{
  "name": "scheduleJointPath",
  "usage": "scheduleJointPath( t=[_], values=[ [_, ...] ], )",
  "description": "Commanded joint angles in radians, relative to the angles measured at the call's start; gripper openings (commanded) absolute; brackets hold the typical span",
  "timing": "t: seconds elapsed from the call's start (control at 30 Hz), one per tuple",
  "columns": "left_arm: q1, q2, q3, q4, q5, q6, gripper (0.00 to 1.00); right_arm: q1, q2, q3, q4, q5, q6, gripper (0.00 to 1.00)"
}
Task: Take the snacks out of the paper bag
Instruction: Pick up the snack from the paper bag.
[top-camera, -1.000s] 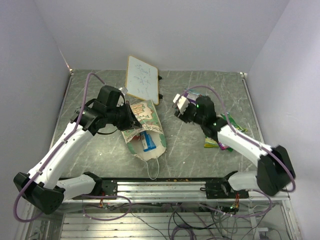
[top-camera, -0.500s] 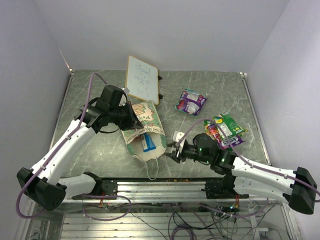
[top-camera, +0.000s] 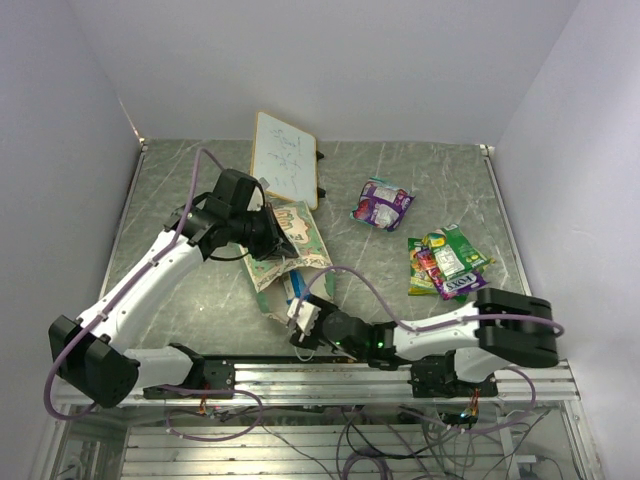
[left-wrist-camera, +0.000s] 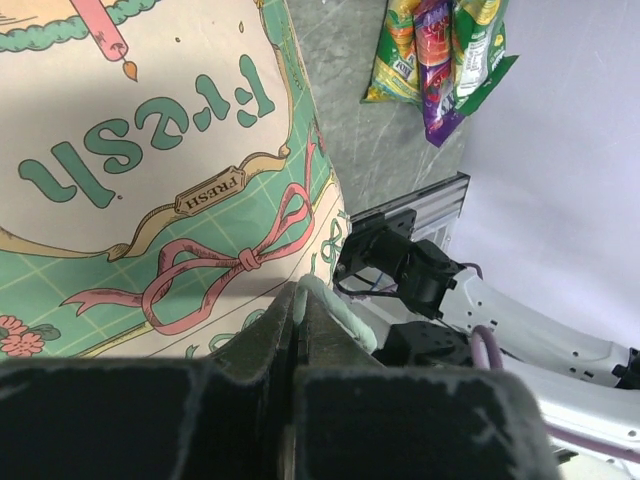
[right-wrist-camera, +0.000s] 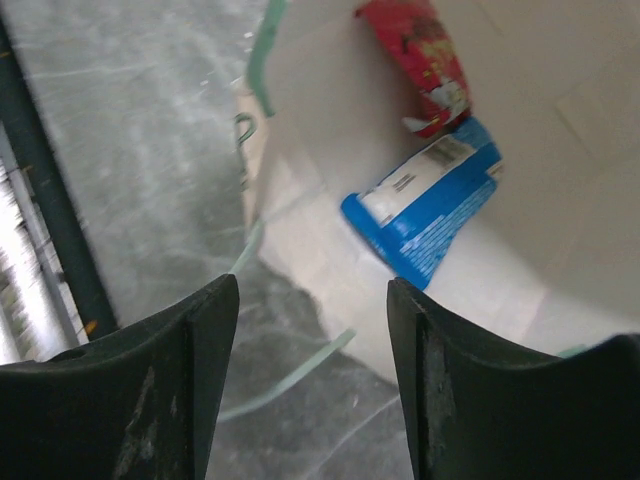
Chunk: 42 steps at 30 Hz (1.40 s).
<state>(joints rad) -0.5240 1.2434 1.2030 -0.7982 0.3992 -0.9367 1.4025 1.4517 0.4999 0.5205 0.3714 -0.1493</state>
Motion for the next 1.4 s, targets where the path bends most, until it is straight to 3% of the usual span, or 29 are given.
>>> scheduleJointPath(
  t=[0.0,0.37,0.6,1.23,1.3,1.37],
  values=[
    [-0.011,0.028,0.027,0.029,0.041,-0.026,0.07,0.004,0.117,0.081,0.258,0.186,-0.038,0.63],
    [-0.034,0.067,0.093,0.010,0.021,-0.025,0.07,-0.038,0.314,0.047,0.618,0.331,-0.048,0.72],
    [-0.034,0.102,0.143,-0.052,0.018,0.019,0.07,-0.071,0.386,-0.007,0.800,0.321,-0.063,0.75],
    [-0.033,0.109,0.140,-0.117,0.052,0.078,0.07,-0.193,0.644,0.055,0.872,0.273,0.026,0.79],
    [-0.031,0.110,0.146,-0.129,0.051,0.084,0.07,-0.207,0.660,0.055,0.858,0.259,0.054,0.77],
    [-0.031,0.107,0.151,-0.140,0.043,0.092,0.07,-0.220,0.670,0.053,0.838,0.234,0.079,0.68]
  ],
)
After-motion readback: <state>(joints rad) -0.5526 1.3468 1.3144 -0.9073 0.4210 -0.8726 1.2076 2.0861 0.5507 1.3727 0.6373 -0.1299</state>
